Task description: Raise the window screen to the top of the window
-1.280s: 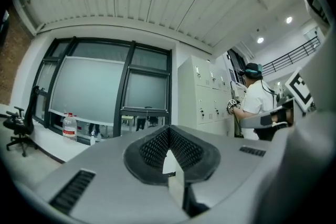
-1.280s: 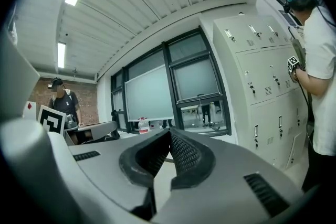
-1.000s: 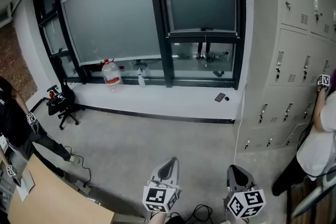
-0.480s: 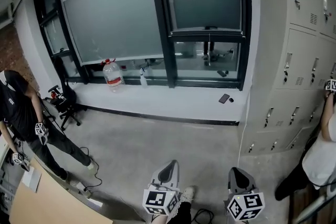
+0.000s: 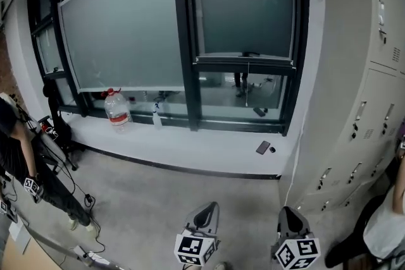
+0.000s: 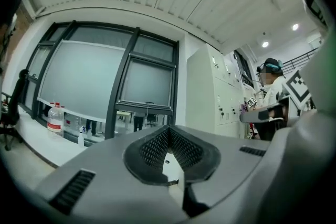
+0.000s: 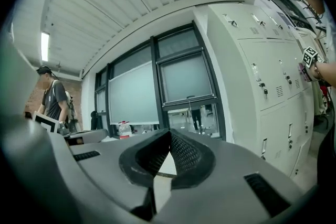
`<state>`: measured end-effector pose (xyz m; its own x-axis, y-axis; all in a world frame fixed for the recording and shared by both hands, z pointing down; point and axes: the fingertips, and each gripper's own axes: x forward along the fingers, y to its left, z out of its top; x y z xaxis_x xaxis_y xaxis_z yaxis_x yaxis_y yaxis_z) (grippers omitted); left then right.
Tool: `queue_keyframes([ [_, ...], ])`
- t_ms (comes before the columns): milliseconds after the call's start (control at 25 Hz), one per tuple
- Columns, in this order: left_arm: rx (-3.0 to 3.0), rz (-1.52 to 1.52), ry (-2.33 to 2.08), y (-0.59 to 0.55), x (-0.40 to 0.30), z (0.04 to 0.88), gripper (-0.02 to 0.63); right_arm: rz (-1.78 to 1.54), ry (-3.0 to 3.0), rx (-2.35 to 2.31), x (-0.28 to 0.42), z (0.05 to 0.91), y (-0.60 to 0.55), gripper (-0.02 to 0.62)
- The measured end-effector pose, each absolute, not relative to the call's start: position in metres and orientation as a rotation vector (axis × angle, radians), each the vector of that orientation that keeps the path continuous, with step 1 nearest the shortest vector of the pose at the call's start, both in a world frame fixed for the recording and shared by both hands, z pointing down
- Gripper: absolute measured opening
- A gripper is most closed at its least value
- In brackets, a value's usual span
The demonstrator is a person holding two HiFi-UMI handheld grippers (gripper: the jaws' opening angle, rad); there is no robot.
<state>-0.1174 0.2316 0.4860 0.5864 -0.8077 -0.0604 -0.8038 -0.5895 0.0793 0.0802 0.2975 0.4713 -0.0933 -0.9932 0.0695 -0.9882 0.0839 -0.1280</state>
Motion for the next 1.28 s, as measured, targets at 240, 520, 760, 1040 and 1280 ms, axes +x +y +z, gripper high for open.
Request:
queue_keyframes([
  [240,2.743,-0.131,-1.438,0.157,-0.131,0.481,0.003,-0.234,2.301,-2.068,0.069,0.464,0.225,0.006],
  [520,2.686,-0.095,-1.450,0.083,-0.124,0.498,0.003,-0.283,2.280,-2.111,0.096,0.476,0.154,0.006],
  [760,2.693,-0.132,-1.404,-0.003,-0.092,0.502,0.003,-0.314,2.271,-2.113,0.126,0.490,0.059,0.006],
  [1040,2.789,-0.181,-1.442,-0.147,-0.047,0.449,0.003,-0.239,2.322,-2.075,0.167,0.463,-0.086,0.006],
  [1280,2.788,-0.122,-1.510,-0.221,-0.031,0.434,0.003,-0.280,2.330,-2.036,0.193,0.462,-0.168,0.006],
])
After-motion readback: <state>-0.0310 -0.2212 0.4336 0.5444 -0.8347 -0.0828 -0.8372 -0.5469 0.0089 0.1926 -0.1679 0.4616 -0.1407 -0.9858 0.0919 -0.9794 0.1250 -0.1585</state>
